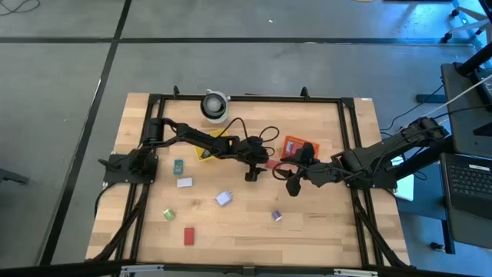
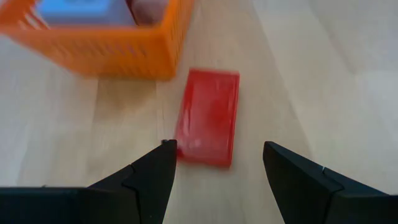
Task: Pick & Place Office items
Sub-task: Put the top red digital clock into the yellow bin
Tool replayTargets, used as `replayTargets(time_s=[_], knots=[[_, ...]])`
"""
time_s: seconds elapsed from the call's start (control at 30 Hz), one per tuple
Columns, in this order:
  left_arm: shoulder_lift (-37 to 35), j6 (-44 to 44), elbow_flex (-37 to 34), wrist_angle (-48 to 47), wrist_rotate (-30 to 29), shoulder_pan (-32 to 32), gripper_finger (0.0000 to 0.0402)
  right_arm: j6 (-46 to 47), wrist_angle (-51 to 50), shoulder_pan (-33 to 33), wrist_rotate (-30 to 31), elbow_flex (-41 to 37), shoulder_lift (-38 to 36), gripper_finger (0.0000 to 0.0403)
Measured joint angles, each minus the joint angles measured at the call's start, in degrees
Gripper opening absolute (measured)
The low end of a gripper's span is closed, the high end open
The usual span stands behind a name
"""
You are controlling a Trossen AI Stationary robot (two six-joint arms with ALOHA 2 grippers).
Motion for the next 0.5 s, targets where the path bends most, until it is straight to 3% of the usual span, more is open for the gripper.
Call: replayTargets(time_s=[0.5], knots=[[2.35, 0.9, 0.06, 3.97, -0.67, 0.04, 0.0236, -1.41, 1.67, 0.02, -1.72, 0.0, 0.0, 0.0216]])
